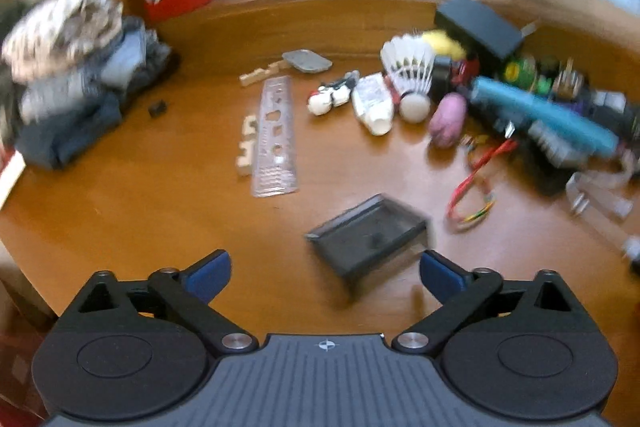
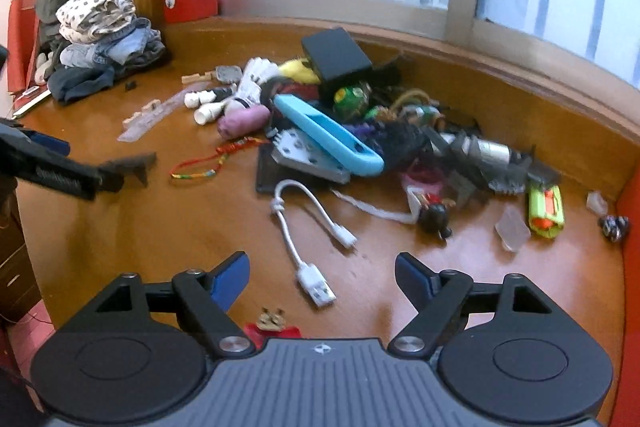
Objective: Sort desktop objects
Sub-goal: 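Grasp the grey translucent stand with the left tool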
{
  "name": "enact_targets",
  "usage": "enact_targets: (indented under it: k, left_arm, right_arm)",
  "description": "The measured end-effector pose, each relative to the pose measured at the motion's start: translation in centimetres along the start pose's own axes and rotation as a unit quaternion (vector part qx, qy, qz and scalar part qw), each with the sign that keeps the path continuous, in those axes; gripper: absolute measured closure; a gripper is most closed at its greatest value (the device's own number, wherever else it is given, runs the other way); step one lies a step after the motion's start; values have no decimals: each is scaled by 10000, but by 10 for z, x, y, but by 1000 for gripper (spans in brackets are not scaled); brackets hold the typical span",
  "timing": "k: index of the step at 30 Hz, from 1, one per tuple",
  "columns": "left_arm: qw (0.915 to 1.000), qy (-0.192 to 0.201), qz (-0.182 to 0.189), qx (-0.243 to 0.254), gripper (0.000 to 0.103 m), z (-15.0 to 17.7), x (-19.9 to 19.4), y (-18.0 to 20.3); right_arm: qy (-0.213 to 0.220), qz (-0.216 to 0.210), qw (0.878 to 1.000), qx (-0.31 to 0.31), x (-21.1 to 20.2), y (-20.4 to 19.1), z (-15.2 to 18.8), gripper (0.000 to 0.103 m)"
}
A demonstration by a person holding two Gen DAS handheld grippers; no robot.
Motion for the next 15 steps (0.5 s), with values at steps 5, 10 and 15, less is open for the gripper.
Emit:
enact_targets:
  k: [5,10,15]
  left_arm:
    - [9947,-225,-87,-998,0,-4,18,8]
    - [9918,-135,-609,-1113,17,-6,21,8]
    - [9950,-9,-467,-882,36,-9,17,11]
  right_arm:
    - [-92,-46,9998,192,5,12,8,21]
    - [-40,-58,9999,135,5,16,10,21]
    - [166,-220,9996,110,10,10,-7,21]
Point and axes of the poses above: each gripper's, at about its wrist camera, not at the fingertips, and x roughly the way its jaws point, y to its right, z to its underside, the point moved 10 cm from there along x, roughly the way its jaws point, and after that the axes turned 15 degrees about x, right-handed, at the moved point
